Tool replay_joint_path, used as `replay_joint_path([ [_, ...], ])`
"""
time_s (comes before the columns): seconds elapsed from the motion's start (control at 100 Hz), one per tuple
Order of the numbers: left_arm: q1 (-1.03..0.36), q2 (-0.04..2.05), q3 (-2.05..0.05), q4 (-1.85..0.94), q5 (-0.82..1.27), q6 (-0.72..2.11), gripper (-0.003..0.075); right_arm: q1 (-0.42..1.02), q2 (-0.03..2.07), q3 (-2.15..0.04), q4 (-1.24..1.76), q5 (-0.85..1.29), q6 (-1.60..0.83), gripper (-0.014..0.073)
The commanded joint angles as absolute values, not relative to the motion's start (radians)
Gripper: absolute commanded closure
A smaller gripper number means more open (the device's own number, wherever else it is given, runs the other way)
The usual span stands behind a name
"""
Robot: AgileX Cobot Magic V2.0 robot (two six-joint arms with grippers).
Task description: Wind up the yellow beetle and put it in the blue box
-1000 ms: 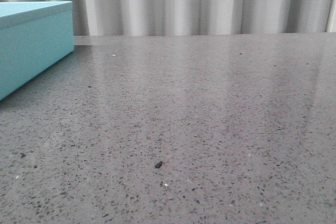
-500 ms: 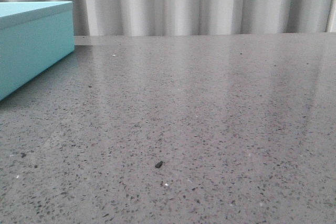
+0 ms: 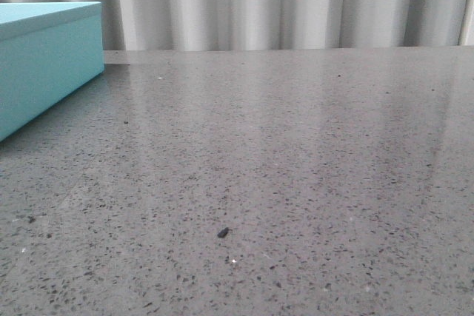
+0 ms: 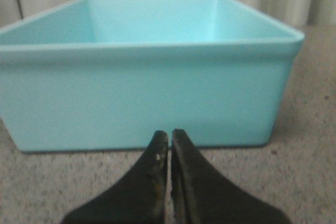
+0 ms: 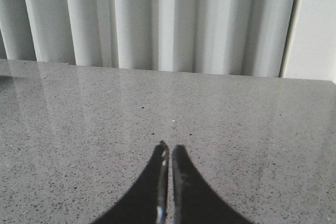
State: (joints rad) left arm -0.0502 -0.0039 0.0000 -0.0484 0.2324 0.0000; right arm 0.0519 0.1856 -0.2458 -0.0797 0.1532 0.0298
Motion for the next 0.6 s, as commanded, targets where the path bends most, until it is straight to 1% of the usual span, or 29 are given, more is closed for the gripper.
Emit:
replay_joint_path([
  [0.0,-0.044,-0.037,0.026,-0.042,0.274,-0.021,0.0741,0.051,0.193,-0.274,-0.091,0.070,0.025,0.0635],
  [0.59,-0.044,-0.037,0.026,-0.044,0.279,-0.021,0.0741,0.051,0.193,-0.274,-0.091,0.072,0.025,0.0635],
])
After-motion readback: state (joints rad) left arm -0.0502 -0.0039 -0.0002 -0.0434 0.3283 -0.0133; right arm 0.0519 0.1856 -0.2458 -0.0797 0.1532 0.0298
